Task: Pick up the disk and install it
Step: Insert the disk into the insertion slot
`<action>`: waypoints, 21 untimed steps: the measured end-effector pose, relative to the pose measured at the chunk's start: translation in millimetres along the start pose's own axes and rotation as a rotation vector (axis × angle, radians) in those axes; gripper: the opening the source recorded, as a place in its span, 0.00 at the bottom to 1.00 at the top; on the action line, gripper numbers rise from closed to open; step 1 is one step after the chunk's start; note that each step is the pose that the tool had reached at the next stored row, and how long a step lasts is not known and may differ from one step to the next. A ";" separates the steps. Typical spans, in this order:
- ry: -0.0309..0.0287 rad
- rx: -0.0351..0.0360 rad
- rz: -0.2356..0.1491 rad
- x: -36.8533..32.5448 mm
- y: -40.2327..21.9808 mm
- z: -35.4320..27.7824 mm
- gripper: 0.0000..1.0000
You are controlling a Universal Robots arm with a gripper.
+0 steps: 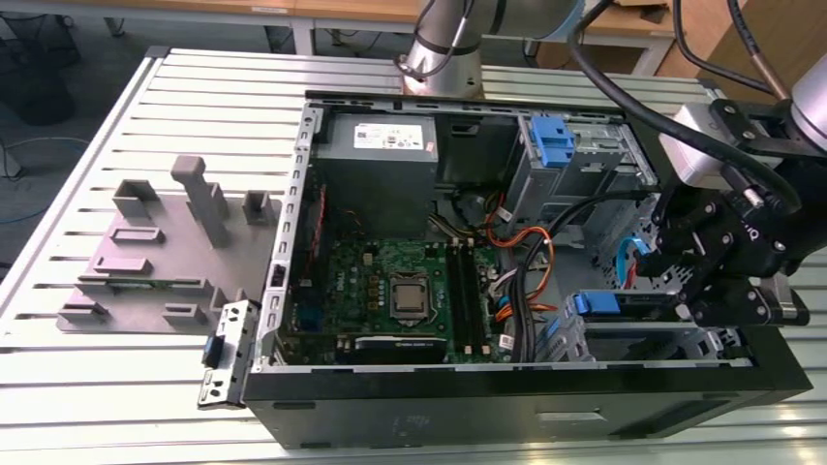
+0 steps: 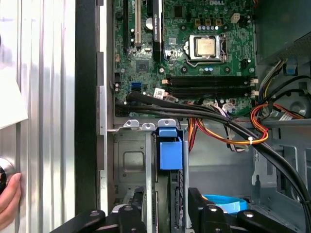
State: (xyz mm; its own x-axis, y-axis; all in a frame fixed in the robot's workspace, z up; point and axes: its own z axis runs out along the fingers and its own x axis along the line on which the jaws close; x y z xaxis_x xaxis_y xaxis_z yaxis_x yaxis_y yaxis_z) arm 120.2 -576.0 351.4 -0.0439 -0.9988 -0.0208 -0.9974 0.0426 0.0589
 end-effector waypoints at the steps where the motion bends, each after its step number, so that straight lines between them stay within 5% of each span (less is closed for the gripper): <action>1: 0.0001 0.0000 0.000 0.0 0.0 0.0 0.48; 18: -0.0043 0.0005 0.000 0.1 -0.2 3.1 0.48; 21: -0.0085 0.0145 -0.003 0.1 0.1 3.1 0.48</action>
State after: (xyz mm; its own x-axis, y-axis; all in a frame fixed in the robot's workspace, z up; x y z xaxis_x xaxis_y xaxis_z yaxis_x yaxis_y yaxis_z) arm 120.0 -576.0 348.3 -0.0417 -0.9987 -0.0295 -0.9982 0.0404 0.0444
